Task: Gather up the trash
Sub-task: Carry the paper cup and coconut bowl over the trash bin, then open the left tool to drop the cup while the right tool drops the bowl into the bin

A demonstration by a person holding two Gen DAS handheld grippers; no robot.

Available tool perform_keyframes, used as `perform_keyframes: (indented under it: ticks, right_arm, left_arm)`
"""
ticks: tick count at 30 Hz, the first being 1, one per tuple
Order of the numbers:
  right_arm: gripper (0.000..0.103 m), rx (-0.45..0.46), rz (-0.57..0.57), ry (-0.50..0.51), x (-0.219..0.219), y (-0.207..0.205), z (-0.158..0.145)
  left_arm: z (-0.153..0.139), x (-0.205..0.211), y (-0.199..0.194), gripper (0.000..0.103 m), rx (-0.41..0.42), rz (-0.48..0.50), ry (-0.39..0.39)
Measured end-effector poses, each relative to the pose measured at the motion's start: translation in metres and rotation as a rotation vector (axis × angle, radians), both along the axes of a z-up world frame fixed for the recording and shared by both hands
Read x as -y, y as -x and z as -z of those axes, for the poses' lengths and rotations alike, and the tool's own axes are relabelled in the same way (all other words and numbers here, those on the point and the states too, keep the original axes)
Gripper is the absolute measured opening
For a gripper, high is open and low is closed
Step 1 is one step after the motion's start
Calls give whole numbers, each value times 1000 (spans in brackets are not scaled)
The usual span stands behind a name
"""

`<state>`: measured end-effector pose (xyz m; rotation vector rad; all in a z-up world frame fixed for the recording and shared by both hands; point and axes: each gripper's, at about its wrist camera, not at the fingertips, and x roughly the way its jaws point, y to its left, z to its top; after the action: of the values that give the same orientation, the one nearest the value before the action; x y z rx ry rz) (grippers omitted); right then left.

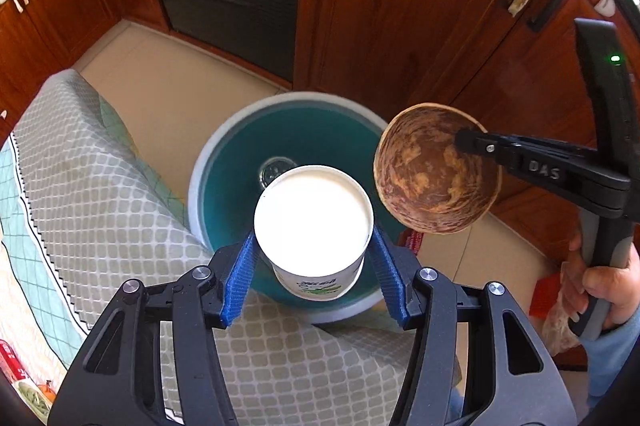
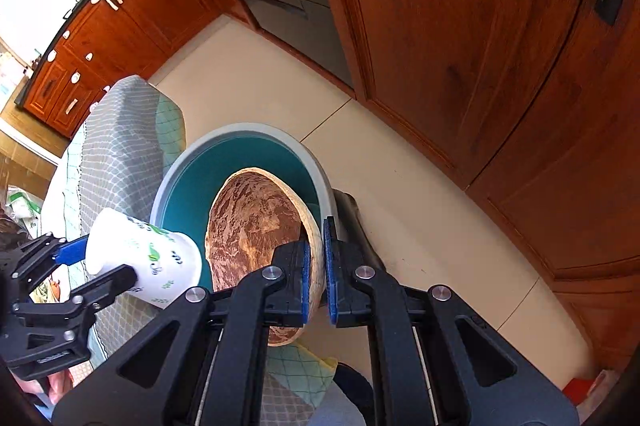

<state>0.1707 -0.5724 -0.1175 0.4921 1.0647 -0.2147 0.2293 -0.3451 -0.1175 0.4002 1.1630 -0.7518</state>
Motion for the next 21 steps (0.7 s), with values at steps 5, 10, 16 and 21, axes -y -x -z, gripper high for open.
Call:
perform_keyframes:
  ticks: [5,10,16,21]
  right_arm:
    - [6,-3,-11,2,1,-6,5]
    - [6,-9,-27,7,-6,-11,8]
    - [6,-28,-49,14,-12,-16,13]
    - [10,-60,-86,6,-20,-23,20]
  left_arm:
    - [10,2,-8,67,-9,-26,-29]
    - [4,-9,-9,71,5,-56,-18]
    - [-8,-23,-8,75,24,-79,3]
    - [-17,-29,-6,80,25,-98,15]
